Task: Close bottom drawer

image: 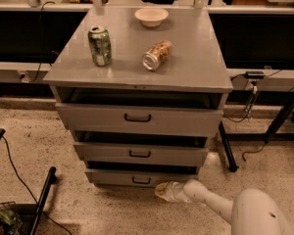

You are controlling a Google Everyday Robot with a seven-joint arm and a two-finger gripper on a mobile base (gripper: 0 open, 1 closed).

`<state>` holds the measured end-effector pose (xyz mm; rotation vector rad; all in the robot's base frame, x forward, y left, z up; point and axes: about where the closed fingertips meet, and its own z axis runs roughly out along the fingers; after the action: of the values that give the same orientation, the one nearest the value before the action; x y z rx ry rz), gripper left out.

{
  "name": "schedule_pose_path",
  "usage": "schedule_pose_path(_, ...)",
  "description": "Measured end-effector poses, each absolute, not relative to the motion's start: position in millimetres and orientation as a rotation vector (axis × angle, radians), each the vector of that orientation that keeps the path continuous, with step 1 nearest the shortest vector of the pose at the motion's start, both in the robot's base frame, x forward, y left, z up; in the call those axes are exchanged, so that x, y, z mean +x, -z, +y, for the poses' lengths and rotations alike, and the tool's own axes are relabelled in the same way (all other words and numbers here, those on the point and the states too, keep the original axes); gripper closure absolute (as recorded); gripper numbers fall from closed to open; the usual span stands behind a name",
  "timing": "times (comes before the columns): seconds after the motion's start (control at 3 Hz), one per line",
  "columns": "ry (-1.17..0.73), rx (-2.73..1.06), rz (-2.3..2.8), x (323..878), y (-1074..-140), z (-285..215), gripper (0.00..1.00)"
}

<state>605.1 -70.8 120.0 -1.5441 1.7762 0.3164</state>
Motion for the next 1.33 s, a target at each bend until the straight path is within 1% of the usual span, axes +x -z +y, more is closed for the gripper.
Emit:
schedule_pose_path(0.67, -0.287, -1.531, 1.755, 641.1, -108.6, -83.5, 1.00)
schedule_pose_path(1.0, -0.299, -1.534, 1.730, 640.3, -105.4, -83.6, 1.00)
schedule_pose_path(1.33, -0.318, -1.568, 1.683, 625.6, -109.7, -80.9, 1.00)
